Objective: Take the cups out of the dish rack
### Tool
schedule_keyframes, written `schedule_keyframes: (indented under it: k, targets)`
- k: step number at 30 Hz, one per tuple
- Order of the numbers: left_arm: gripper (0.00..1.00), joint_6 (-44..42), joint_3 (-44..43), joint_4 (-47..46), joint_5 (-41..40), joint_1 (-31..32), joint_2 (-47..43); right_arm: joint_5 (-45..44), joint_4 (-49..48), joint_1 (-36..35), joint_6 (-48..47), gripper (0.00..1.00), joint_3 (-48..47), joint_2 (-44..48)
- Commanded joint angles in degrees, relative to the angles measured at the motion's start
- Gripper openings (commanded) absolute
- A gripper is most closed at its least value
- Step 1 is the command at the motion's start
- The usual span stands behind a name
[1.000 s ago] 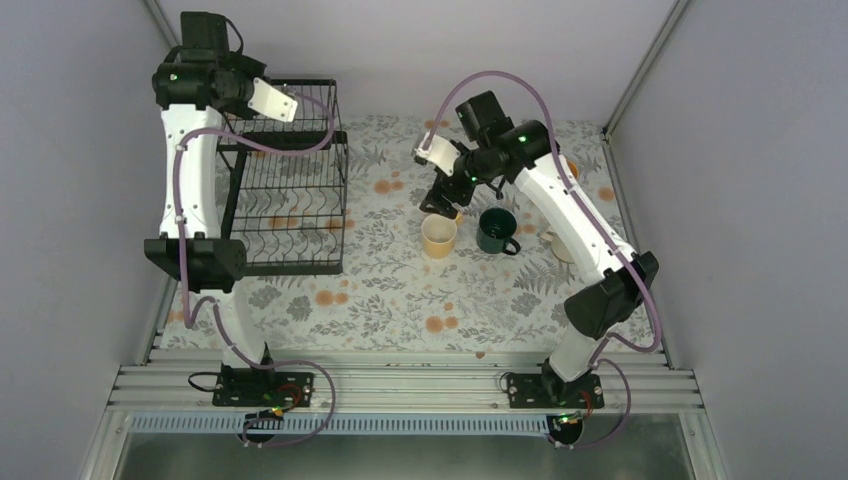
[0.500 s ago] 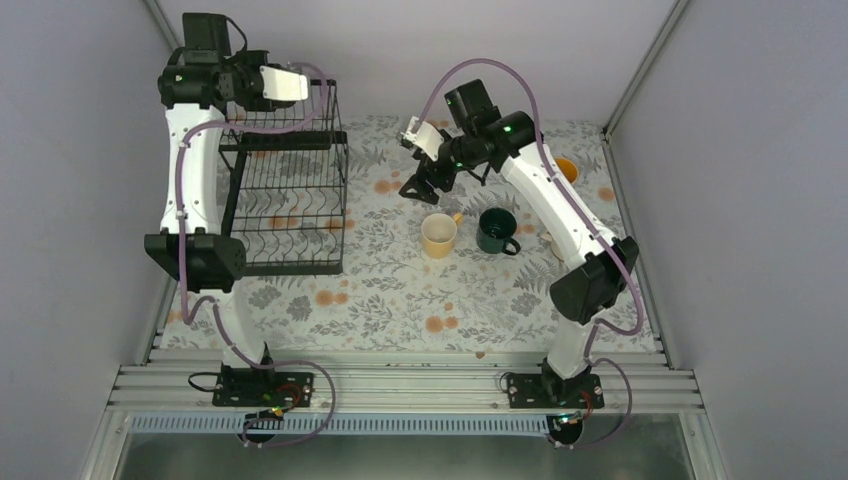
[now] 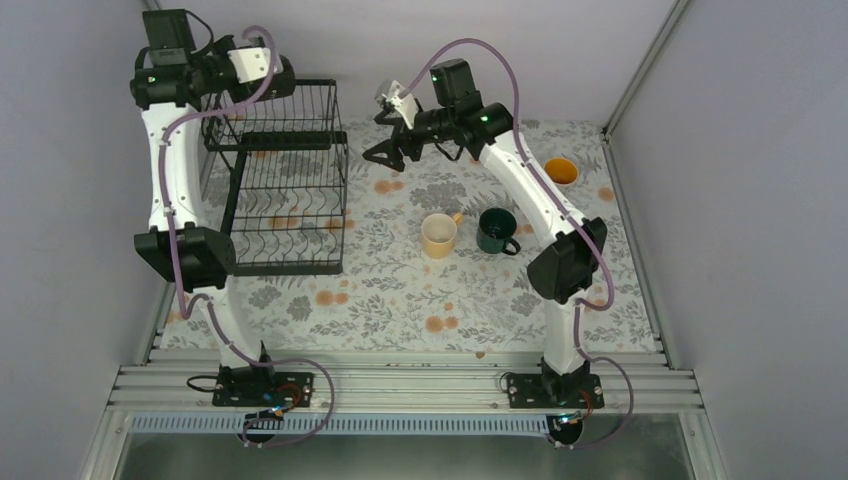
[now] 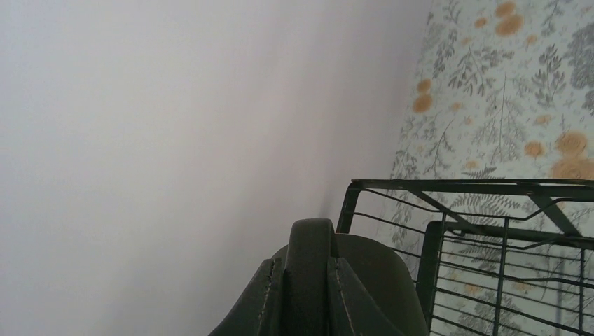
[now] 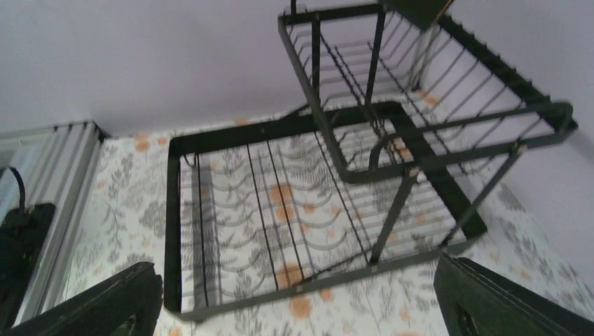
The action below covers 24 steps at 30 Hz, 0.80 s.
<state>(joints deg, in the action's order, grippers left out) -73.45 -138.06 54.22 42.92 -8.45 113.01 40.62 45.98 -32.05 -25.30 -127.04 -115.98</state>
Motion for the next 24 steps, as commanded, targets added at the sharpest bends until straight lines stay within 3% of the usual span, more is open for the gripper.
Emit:
schedule_keyframes:
  k: [1,5,15,24]
  targets:
    - [0.02,5.12,0.74,-6.40,11.91,-2.19,-1.28,9.74,-13.86,0.94,6.66,1.00,-0.78,-3.21]
    - [0.02,7.50,4.35,-7.99,16.72,-2.49,-2.60,14.07,-17.40,1.14,8.76,1.00,-5.90,-8.64]
    - [0.02,13.17,6.52,-12.13,25.89,-2.67,-1.69,19.19,-31.29,2.90,16.82,1.00,-8.70,-17.25]
    - [0.02,15.44,6.04,-12.25,31.25,-2.48,-0.80,22.67,-38.99,3.23,19.88,1.00,-8.86,-19.75]
